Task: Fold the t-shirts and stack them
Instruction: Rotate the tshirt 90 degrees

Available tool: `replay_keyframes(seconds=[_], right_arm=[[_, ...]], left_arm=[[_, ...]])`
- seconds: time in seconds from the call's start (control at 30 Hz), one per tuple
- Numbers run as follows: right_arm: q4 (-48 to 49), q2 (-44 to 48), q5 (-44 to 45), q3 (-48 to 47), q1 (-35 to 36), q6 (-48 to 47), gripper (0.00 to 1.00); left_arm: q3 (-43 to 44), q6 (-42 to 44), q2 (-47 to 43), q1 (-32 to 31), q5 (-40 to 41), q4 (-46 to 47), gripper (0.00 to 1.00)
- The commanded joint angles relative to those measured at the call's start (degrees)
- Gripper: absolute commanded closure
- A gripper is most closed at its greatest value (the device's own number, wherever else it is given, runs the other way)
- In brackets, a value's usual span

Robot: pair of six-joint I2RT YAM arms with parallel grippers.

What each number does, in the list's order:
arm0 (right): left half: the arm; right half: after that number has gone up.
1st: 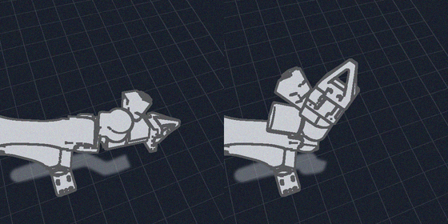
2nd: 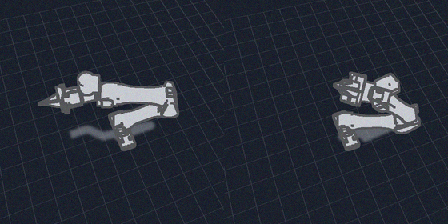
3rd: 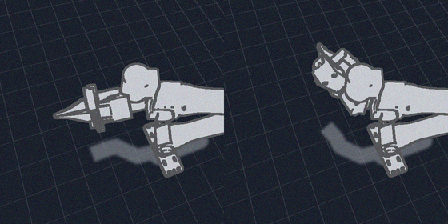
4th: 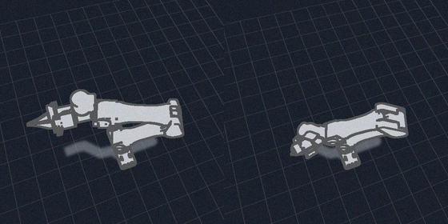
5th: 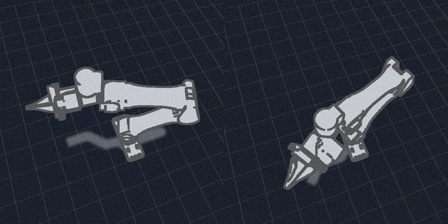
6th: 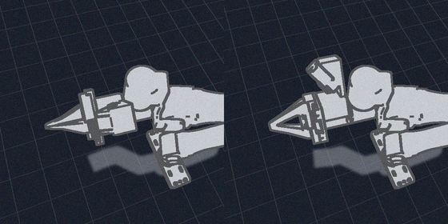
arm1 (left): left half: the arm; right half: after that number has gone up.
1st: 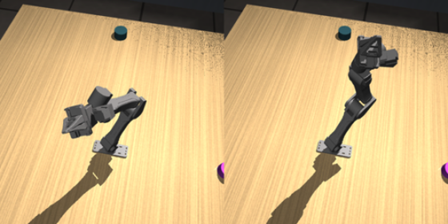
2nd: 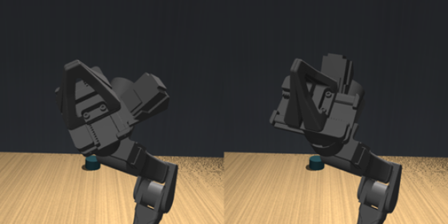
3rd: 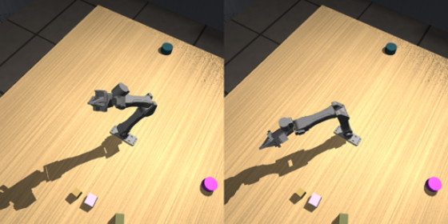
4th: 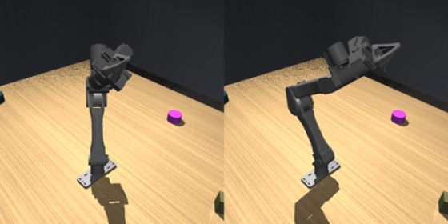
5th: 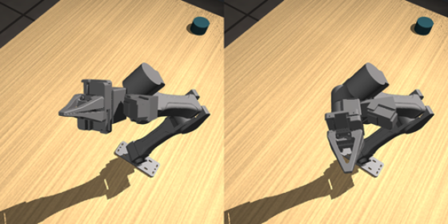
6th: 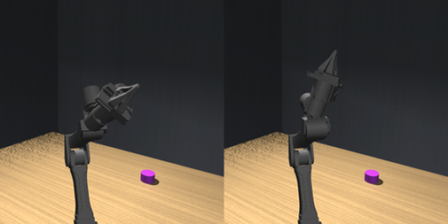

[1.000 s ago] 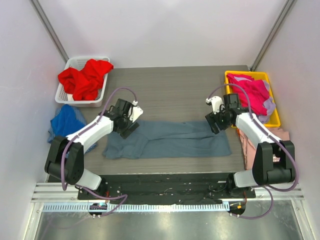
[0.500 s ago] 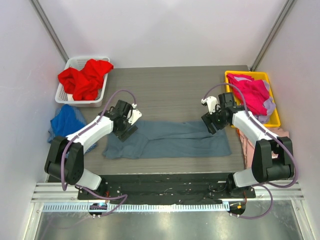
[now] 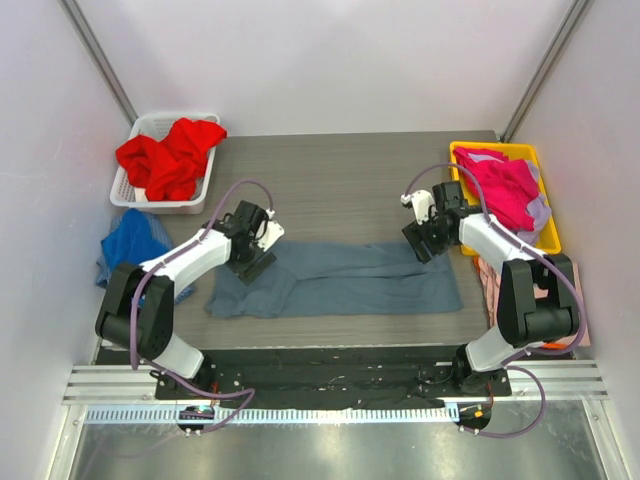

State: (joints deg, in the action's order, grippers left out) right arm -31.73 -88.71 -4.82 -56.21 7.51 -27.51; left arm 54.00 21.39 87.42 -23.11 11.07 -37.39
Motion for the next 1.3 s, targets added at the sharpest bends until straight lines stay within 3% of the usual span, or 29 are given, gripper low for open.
replay_keyframes(seconds=[0.0,0.47,0.8,1.1,1.27], right_arm=[[1.8,0.0,0.1,-2.7,0.2,0.6,0.26],[3.2,2.1,2.0,4.3,0.1,-2.5,0.26],[7.6,0.7,2.5,9.3,0.1,-3.4,0.27],[9.2,0.3,2.0,10.2,0.1,-4.1,0.27],[9.7,0.7,0.9,10.0,0.3,-4.6,0.27]], left_arm=[[0.7,-0.5,-0.4,0.3,1.8,0.5,0.19],[0.1,0.1,5.8,0.2,3.7,3.0,0.19],[4.6,2.5,13.3,0.2,7.0,4.4,0.19],[15.9,5.1,24.7,0.6,10.0,5.4,0.19],[28.4,5.9,32.4,2.1,11.6,5.0,0.18]])
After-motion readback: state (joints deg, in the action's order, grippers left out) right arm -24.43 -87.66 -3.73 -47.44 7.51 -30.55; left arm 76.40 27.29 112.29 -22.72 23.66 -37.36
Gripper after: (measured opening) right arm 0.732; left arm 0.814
